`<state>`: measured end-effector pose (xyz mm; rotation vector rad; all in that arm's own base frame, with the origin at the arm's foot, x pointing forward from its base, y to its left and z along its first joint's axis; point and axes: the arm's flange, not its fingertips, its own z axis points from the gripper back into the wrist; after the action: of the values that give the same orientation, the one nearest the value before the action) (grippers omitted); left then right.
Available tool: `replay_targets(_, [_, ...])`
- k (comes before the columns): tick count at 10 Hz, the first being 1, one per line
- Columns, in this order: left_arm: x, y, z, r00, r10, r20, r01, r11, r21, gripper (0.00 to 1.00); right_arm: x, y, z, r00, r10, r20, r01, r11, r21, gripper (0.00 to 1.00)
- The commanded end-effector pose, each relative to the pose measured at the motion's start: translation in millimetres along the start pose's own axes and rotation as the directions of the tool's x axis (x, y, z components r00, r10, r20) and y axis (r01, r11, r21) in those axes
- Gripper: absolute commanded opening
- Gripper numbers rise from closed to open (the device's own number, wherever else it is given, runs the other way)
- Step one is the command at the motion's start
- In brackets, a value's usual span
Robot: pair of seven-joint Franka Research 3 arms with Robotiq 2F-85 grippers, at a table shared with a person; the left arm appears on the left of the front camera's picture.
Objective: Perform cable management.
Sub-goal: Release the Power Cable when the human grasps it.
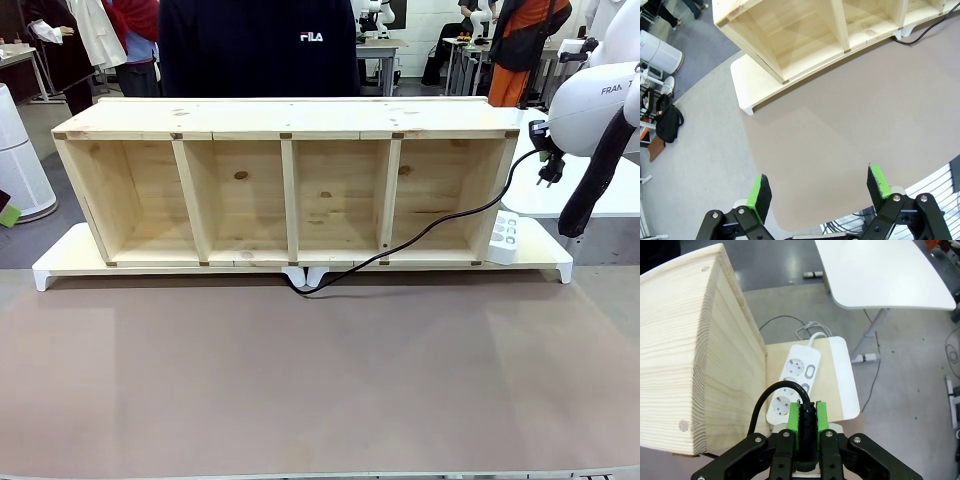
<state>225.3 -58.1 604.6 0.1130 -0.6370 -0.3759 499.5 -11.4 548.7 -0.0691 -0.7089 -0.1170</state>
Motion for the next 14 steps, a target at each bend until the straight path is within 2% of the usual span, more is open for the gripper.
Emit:
replay_targets(1, [-0.5, 0.2, 0.0, 1.0, 0.0, 0.001, 0.0, 1.0, -0.005, 1.0, 1.3, 0.1, 1.5, 1.0, 0.005, 0.005, -0.005, 1.0, 0.003, 0.17])
replay_targets(14, [-0.5, 0.2, 0.0, 1.0, 0.0, 0.001, 0.0, 1.0, -0.005, 1.0, 1.3, 0.1, 1.5, 1.0, 0.005, 0.005, -0.005, 1.0, 0.003, 0.17])
